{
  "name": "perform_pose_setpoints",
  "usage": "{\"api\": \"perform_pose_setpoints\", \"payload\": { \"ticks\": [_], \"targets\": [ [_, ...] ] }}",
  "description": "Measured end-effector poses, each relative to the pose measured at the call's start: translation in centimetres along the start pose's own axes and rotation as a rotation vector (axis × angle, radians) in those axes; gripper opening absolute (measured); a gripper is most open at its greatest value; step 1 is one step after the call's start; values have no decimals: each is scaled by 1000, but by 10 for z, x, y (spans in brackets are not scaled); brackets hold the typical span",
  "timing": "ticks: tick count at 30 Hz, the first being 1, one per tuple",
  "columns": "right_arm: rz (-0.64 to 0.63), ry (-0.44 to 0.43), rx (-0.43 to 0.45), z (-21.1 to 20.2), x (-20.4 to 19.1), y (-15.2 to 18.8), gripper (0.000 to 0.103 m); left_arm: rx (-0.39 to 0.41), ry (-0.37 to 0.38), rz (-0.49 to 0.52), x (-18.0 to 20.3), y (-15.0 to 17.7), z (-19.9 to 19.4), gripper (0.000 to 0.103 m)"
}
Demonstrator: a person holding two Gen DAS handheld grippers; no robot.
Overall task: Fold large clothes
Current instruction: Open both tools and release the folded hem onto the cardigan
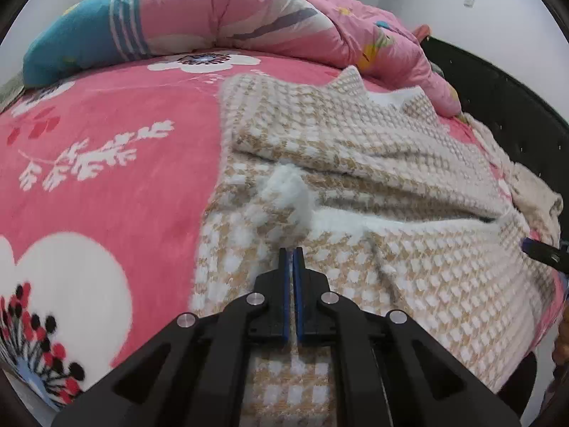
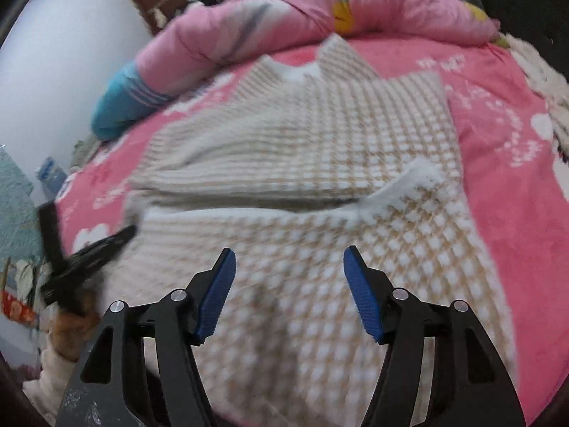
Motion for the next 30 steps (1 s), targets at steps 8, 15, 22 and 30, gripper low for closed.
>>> {"api": "perform_pose_setpoints", "payload": {
  "ticks": [8, 15, 22, 30],
  "targets": [
    [-7, 85, -142, 64, -3, 17, 89, 37, 12, -37, 1, 1, -18, 5],
    [26, 113, -162, 67, -11, 11, 89, 169, 154, 102, 45, 15, -74, 17],
    [55, 140, -197, 80, -14, 4, 89, -16, 173, 171, 81, 40, -17, 28],
    [79, 170, -231, 82, -19, -7, 90, -27, 235, 125, 73, 39, -12, 28]
  ]
}}
Point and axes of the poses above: each gripper's, at about its wrist camera, not at the fingertips, and z roughly the way its jaws point, x to its right, y to its underside, the point moved 6 cm from there along z, roughly the way its jaws point, and after that the axes turned 11 degrees about -x, right-handed, at the moved point
